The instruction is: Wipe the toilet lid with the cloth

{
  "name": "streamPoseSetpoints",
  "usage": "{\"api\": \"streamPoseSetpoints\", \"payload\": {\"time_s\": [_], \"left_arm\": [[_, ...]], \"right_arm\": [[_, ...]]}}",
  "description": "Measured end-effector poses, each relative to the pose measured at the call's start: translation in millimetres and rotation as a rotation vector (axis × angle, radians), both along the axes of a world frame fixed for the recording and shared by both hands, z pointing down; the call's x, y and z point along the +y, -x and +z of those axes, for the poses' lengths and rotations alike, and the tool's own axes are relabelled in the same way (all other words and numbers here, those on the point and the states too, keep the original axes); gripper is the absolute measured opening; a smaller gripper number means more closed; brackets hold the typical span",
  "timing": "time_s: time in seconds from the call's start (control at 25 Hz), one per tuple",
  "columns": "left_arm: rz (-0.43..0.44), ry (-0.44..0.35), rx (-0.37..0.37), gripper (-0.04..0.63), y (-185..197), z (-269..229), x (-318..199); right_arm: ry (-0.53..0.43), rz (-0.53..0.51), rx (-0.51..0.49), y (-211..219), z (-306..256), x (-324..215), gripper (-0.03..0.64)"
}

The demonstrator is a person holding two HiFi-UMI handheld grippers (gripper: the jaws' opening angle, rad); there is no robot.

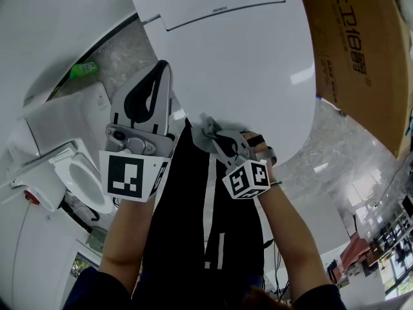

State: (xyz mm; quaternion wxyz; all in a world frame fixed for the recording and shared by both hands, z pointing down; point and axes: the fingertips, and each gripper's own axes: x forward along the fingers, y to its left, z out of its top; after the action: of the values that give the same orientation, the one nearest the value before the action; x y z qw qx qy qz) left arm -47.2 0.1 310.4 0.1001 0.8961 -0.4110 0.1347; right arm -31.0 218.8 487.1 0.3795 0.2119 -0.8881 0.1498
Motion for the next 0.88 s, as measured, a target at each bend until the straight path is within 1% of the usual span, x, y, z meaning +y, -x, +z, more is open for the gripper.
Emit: {"api": "streamPoseSetpoints", "payload": {"time_s": [0.2, 0.32, 0.56, 0.88], "left_arm": [[0.003, 0.004, -0.002, 0.014, -2, 1, 1], [0.006, 0.005, -0.004, 0.013, -2, 2, 3], [0.011, 0.002, -0.004, 0.014, -4, 0, 4], [0.023, -0.009, -0.002, 0.014, -9, -3, 6]], "right_arm": [[-0.008, -0.059, 0.005, -4, 1, 10, 0.037], [-0.012, -0.041, 0.012, -14, 1, 8, 0.037], [-0.017, 0.085, 0.039, -53, 2, -5, 0.037], [-0.044, 0.278, 0.11, -131, 4, -27, 0.037]]}}
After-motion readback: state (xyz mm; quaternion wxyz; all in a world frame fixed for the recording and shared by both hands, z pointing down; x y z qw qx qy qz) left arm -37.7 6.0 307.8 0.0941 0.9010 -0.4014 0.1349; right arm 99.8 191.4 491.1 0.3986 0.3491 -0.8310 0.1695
